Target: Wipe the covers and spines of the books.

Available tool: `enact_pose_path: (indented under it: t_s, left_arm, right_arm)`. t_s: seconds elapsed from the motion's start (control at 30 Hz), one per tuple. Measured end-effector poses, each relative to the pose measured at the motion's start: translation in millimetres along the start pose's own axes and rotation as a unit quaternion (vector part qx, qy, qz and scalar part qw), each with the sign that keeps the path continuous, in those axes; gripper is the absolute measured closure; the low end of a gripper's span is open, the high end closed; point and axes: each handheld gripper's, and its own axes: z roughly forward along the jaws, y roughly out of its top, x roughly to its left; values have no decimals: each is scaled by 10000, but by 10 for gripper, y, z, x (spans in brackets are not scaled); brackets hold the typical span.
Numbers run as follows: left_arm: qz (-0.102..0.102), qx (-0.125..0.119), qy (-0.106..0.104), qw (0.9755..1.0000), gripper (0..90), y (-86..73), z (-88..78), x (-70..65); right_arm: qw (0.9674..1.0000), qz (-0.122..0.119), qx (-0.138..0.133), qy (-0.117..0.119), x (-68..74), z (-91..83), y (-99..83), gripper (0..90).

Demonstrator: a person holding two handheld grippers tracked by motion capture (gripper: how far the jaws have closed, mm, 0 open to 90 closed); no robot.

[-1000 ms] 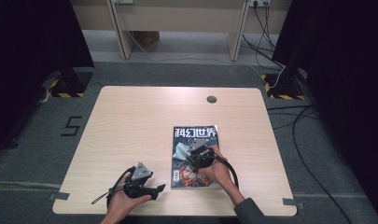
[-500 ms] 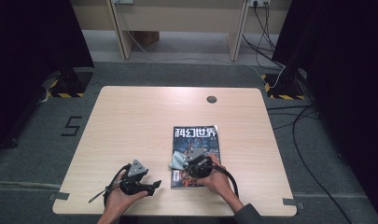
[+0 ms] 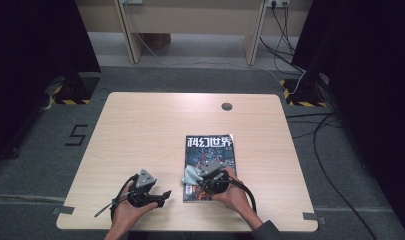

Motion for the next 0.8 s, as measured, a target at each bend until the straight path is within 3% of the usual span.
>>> enact_pose_path:
  t_s: [0.07, 0.47, 0.6, 0.7, 0.8]
  left_arm:
    - [-36, -12, 64, 10000, 266, 3, -6, 20]
    - [-167, -72, 323, 9993, 242, 6, -36, 94]
    - [-223, -96, 372, 9990, 231, 5, -39, 116]
    - [-272, -105, 391, 9988, 222, 5, -39, 126]
    - [-304, -90, 440, 9985, 216, 7, -40, 151]
  right_arm:
    - [10000, -73, 38, -42, 36, -7, 9, 750]
    - [9981, -472, -5, 398, 403, -43, 20, 753]
    - [9982, -376, -12, 465, 375, -44, 15, 746]
    - [9983, -399, 20, 417, 335, -51, 11, 745]
    - [9994, -222, 35, 273, 233, -69, -27, 747]
